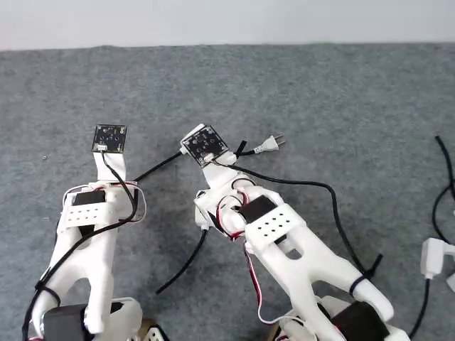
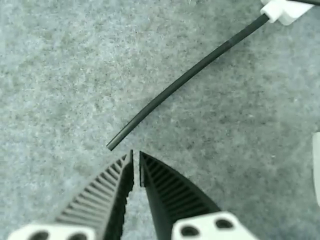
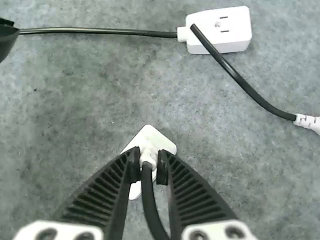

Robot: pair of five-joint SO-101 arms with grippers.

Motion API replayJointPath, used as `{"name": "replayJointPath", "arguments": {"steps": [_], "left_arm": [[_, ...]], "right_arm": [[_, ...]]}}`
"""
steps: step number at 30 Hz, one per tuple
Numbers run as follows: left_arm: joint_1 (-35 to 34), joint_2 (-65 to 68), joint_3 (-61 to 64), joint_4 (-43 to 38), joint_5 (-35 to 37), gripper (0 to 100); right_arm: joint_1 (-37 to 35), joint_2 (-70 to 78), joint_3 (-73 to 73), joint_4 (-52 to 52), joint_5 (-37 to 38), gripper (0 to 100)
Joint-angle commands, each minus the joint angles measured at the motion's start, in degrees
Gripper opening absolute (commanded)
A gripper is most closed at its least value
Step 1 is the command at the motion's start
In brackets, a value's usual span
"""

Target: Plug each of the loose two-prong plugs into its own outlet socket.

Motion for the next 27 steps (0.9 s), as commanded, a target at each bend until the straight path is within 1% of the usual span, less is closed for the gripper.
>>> {"name": "replayJointPath", "arguments": {"steps": [1,5,11,16,19,24,27], "left_arm": [[-0.4,-1.7,-1.7,0.3,-0.7,1],[-0.4,-1.7,-1.7,0.3,-0.7,1],[-0.4,-1.7,-1.7,0.3,-0.7,1],[-0.4,-1.7,-1.7,0.2,-0.7,1],[-0.4,-1.7,-1.7,0.2,-0.7,1],[-0.4,-1.7,-1.7,0.2,-0.7,1],[-0.4,-1.7,-1.7,0.3,-0.7,1]], "right_arm": [[-1.1,-0.1,-3.3,0.9,1.4,0.8],[-1.0,-0.1,-4.0,1.0,3.2,0.8],[-0.9,-0.1,-8.8,5.9,4.4,0.8],[-0.8,0.3,-9.8,6.5,5.5,0.8],[-0.8,3.0,-11.4,7.2,5.7,0.8],[-0.8,10.4,-17.6,11.8,6.9,0.8],[-0.8,13.8,-19.8,12.9,7.3,0.8]]}}
